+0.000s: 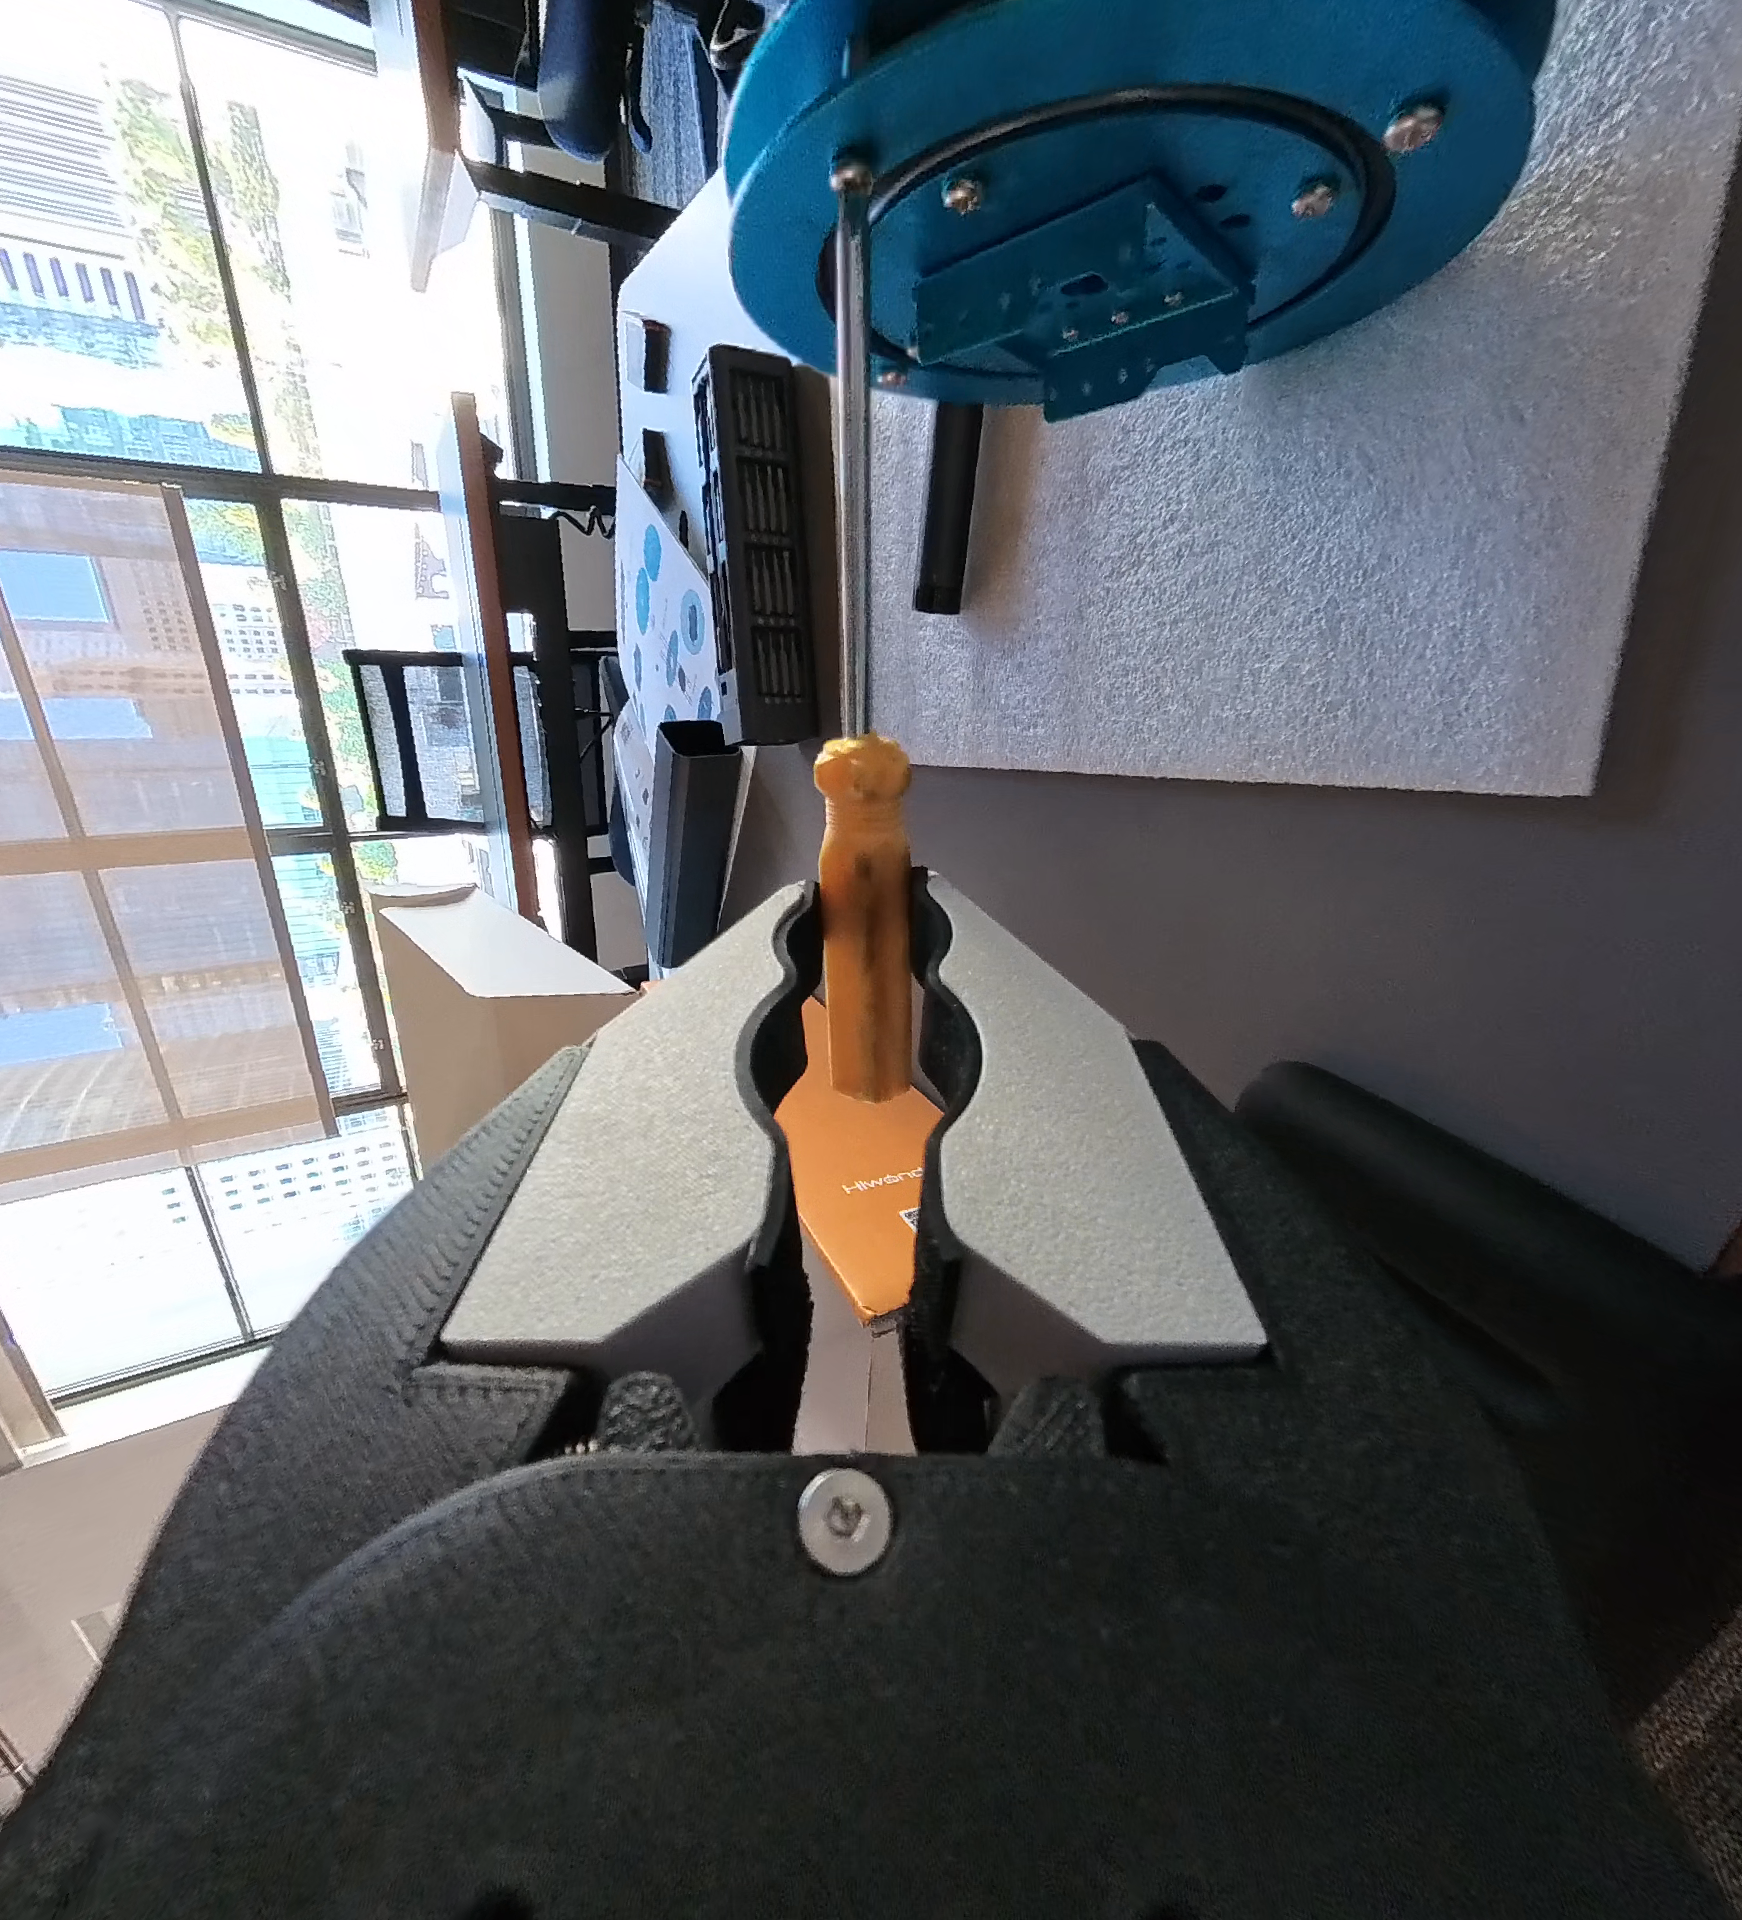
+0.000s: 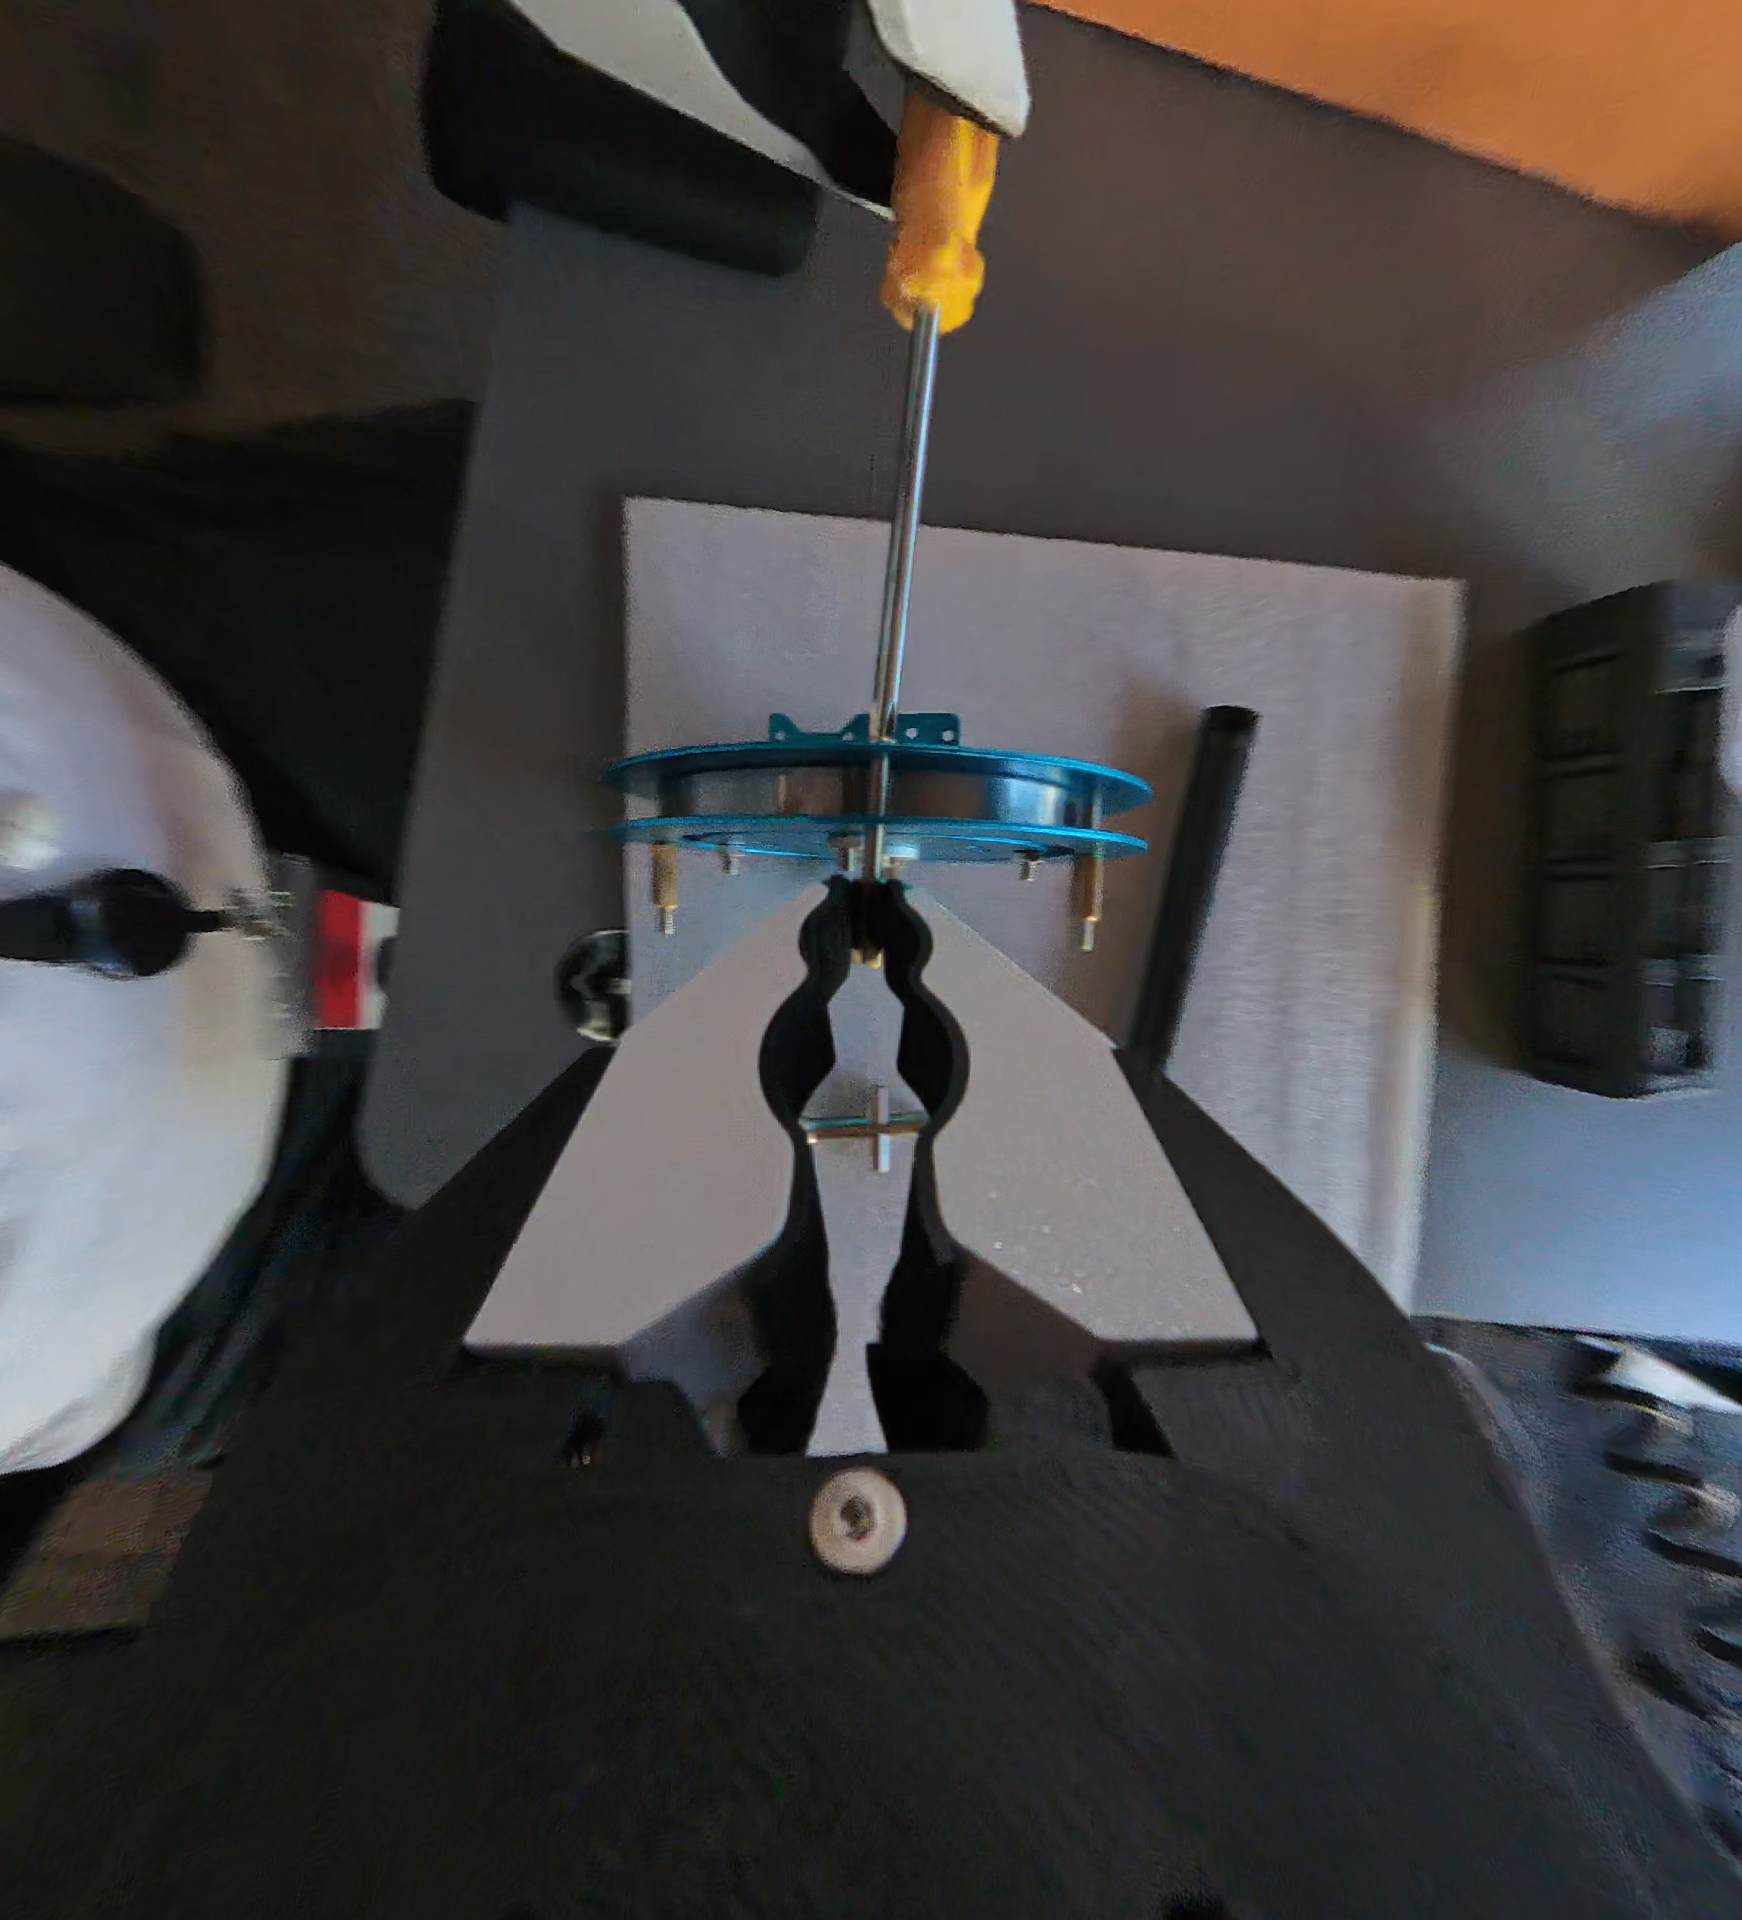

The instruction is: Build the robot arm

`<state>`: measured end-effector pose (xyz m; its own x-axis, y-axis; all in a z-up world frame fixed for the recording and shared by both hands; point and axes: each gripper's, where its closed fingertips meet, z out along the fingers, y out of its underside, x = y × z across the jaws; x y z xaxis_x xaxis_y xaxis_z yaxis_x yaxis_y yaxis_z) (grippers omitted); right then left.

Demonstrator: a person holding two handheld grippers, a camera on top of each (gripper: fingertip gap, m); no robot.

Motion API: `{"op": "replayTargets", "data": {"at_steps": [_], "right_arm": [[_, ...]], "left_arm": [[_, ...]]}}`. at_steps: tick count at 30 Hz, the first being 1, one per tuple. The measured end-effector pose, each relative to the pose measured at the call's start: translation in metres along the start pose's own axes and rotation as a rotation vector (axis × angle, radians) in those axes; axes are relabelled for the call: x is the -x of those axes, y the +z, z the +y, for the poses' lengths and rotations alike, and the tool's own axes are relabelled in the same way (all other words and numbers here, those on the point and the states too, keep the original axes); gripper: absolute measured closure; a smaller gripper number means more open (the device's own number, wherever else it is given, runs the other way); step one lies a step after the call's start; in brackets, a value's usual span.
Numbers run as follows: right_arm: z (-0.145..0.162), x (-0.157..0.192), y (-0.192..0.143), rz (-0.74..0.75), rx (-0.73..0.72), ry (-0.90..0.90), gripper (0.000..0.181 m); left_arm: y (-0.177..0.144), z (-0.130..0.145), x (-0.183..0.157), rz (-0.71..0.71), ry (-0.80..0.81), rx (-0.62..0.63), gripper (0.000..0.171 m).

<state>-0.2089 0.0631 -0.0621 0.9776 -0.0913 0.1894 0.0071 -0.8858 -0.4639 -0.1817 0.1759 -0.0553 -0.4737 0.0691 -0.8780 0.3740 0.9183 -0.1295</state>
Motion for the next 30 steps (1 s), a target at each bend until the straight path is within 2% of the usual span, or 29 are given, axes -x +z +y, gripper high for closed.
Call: {"op": "replayTargets", "data": {"at_steps": [7, 14, 16, 17, 24, 27, 30], "right_arm": [[0.0, -0.01, -0.001, 0.309, 0.028, -0.147, 0.177], [-0.005, -0.017, -0.005, 0.723, 0.064, -0.405, 0.177], [-0.007, -0.017, -0.004, 0.796, 0.065, -0.471, 0.177], [-0.007, -0.017, -0.004, 0.796, 0.054, -0.468, 0.177], [-0.007, -0.015, -0.005, 0.541, -0.114, -0.214, 0.175], [-0.004, -0.014, -0.009, 0.459, -0.211, -0.106, 0.158], [-0.005, -0.015, -0.02, 0.373, -0.358, 0.091, 0.148]], "left_arm": [[0.0, 0.0, 0.0, 0.012, -0.013, 0.011, 0.157], [0.001, 0.003, -0.003, 0.038, -0.027, 0.029, 0.157], [0.002, 0.005, -0.004, 0.044, -0.028, 0.035, 0.157], [0.001, 0.005, -0.004, 0.045, -0.028, 0.034, 0.157], [0.003, 0.003, -0.009, 0.064, -0.058, 0.025, 0.157], [0.004, 0.004, -0.011, 0.065, -0.074, 0.019, 0.156], [0.006, 0.005, -0.014, 0.073, -0.095, 0.015, 0.156]]}}
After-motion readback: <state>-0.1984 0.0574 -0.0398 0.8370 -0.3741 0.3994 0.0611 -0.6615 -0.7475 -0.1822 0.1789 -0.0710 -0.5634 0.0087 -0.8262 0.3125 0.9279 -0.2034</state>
